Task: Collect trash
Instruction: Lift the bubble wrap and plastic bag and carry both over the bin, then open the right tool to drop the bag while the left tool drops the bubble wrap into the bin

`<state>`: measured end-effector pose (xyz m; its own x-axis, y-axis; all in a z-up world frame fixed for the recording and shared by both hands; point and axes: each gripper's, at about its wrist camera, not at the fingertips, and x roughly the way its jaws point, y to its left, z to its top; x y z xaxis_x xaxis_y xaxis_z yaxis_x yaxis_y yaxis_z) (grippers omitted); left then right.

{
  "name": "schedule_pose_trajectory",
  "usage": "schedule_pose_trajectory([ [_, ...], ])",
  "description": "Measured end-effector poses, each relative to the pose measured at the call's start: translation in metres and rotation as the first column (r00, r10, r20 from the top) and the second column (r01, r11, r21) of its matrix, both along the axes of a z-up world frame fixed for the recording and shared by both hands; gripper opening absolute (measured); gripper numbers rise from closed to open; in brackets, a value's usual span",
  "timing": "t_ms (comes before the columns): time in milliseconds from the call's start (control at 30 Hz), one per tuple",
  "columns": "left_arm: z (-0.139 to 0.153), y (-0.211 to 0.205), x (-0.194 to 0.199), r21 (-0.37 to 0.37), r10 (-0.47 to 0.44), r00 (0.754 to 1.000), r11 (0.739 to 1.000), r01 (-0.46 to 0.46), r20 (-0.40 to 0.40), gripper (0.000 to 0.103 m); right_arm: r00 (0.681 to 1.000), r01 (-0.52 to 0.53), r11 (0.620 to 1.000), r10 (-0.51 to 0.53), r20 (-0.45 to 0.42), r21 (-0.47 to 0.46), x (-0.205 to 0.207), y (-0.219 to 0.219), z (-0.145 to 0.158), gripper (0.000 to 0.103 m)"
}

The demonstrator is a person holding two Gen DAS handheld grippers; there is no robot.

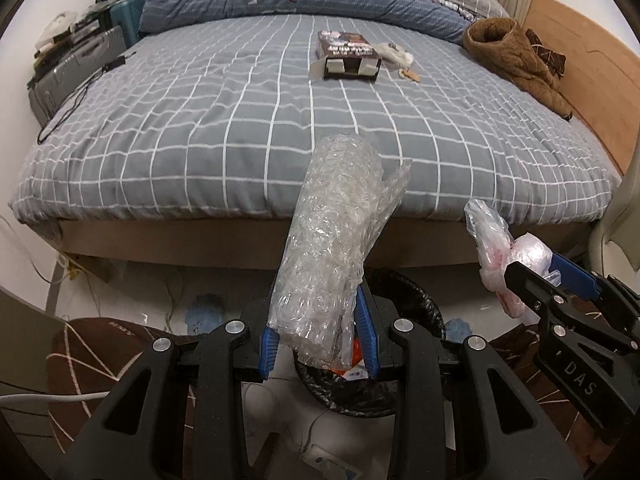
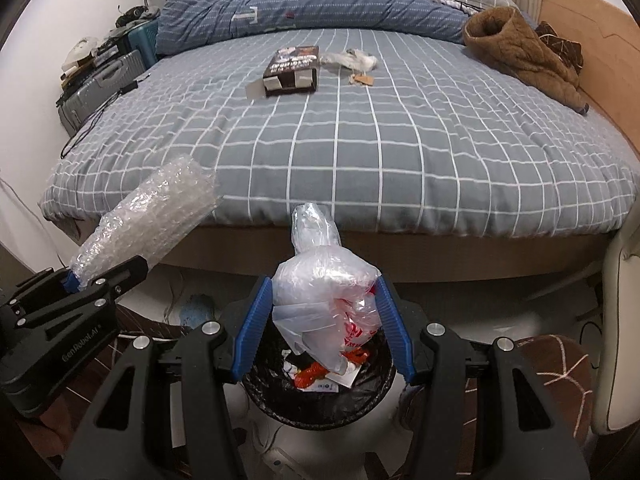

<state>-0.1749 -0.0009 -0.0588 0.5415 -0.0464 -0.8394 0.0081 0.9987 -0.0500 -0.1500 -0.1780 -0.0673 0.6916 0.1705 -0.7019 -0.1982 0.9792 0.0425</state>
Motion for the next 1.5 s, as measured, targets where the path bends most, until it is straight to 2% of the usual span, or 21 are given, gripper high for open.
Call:
schedule_pose_trajectory([
  [200, -0.016, -0.002, 0.001, 0.011, 0.008, 1.000, 1.000, -0.007, -0.023, 0.032, 0.999, -0.002, 1.000, 0.002, -0.036, 0.006, 0.004, -0.002, -0.019, 0.052],
  [567, -0.069, 0.016, 0.010, 0.019, 0.039, 0.994, 0.999, -0.037, -0.104, 0.032, 0.987, -0.007, 1.000, 0.005, -0.160, -0.012, 0.029, 0.005, -0.075, 0.052],
  [900, -0.089, 0.029, 0.023, 0.039, 0.063, 0.990, 0.998, -0.059, -0.125, 0.032, 0.975, -0.036, 0.999, 0.026, -0.221, -0.040, 0.051, 0.026, -0.102, 0.054],
  [1000, -0.093, 0.030, 0.025, 0.047, 0.072, 0.989, 0.997, -0.066, -0.131, 0.032, 0.976, -0.045, 0.998, 0.033, -0.215, -0.047, 0.055, 0.031, -0.102, 0.058],
  [1100, -0.095, 0.029, 0.027, 0.051, 0.074, 0.988, 0.996, -0.067, -0.135, 0.032, 0.979, -0.043, 0.998, 0.034, -0.203, -0.041, 0.056, 0.028, -0.098, 0.067],
  [1167, -0.096, 0.025, 0.028, 0.053, 0.072, 0.988, 0.996, -0.065, -0.139, 0.033, 0.983, -0.029, 0.999, 0.022, -0.183, -0.033, 0.055, 0.024, -0.091, 0.078],
  [1233, -0.096, 0.020, 0.029, 0.051, 0.064, 0.988, 0.997, -0.058, -0.142, 0.033, 0.987, -0.008, 0.999, 0.002, -0.162, -0.037, 0.054, 0.018, -0.085, 0.082],
  [1367, -0.096, 0.008, 0.033, 0.033, 0.043, 0.987, 0.999, -0.038, -0.153, 0.033, 0.990, 0.033, 0.998, -0.039, -0.138, -0.045, 0.054, 0.001, -0.080, 0.089],
  [1500, -0.097, -0.010, 0.036, 0.018, 0.022, 0.987, 1.000, -0.020, -0.162, 0.032, 0.989, 0.077, 0.996, -0.083, -0.122, -0.052, 0.049, -0.028, -0.077, 0.090],
])
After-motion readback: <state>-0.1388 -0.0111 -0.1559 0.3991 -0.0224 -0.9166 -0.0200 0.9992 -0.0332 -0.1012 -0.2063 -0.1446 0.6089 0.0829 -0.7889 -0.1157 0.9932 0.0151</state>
